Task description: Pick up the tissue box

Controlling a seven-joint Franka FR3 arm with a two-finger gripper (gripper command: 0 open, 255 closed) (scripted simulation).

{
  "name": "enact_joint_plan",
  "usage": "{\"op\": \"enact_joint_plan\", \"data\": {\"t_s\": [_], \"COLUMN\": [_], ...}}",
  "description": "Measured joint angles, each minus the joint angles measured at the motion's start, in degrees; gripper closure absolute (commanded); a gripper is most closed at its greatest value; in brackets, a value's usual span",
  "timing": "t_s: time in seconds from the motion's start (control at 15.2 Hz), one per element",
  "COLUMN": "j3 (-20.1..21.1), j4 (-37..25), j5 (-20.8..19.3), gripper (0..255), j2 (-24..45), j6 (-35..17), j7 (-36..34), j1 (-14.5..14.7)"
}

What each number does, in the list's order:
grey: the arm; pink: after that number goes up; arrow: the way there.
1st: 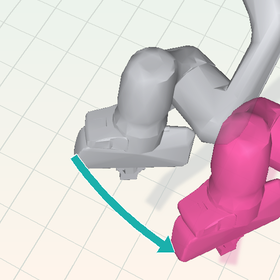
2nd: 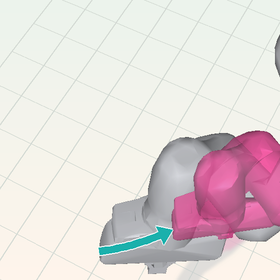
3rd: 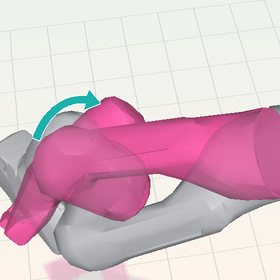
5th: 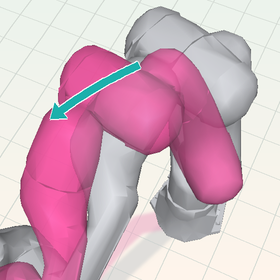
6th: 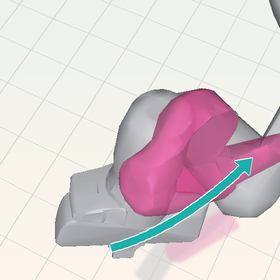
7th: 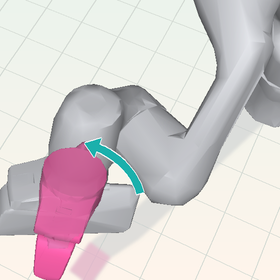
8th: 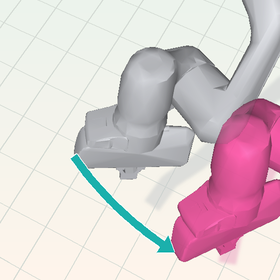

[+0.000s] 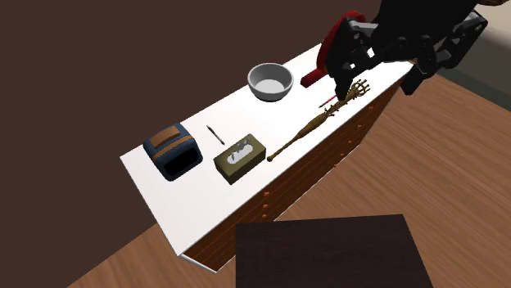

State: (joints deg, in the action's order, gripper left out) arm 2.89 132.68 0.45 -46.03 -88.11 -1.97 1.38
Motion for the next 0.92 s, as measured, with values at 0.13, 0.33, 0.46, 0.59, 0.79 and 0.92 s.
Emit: {"op": "enact_joint_plan", "data": {"t_s": [0.13,0.33,0.46,0.59,0.79,0.92], "j3": [0.0,-0.2,0.0,-0.1,0.2,0.5], "j4": [1.1,5.4,8.5,11.7,15.9,17.3], "j5": [0.3,1.6,2.8,4.0,6.0,7.5], "gripper": [0,0,0,0,0,0], "j2": [0.0,0.8,1.3,2.5,4.6,7.0], "j6": [-1.1,-6.6,-10.7,-15.4,-22.4,-26.7], "j7": [-0.1,0.1,0.0,0.3,0.5,0.6], "j1": [0.1,0.6,1.1,1.6,2.5,3.4]}}
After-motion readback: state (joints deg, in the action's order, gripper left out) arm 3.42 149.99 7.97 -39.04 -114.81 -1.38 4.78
